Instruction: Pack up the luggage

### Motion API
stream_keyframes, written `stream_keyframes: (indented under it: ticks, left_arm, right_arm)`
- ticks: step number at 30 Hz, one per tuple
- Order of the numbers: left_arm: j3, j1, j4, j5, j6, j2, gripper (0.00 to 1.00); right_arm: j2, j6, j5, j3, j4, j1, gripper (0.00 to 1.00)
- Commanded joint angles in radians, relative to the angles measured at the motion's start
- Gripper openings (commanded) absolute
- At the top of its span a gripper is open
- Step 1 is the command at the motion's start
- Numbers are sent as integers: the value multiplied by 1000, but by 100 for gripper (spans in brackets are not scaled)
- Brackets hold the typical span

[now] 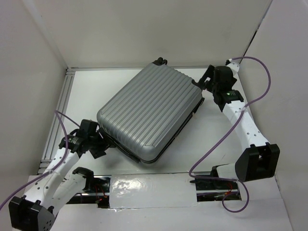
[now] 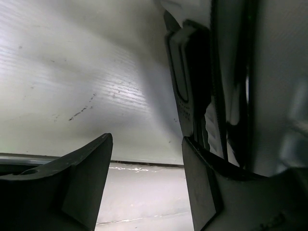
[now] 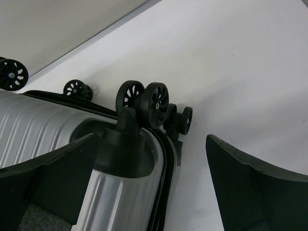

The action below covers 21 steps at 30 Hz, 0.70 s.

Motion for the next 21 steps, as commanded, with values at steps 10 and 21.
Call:
stream_keyframes:
  ticks: [10,21]
  left_arm:
    - [30,-118,91,-39,-93,-41,70]
    - [10,-118,129,-11,-93,-7,66]
  right_arm:
    - [-39,8,-9,-27,5,-14,99]
    - [-39,8,-10,-37,16,-14,99]
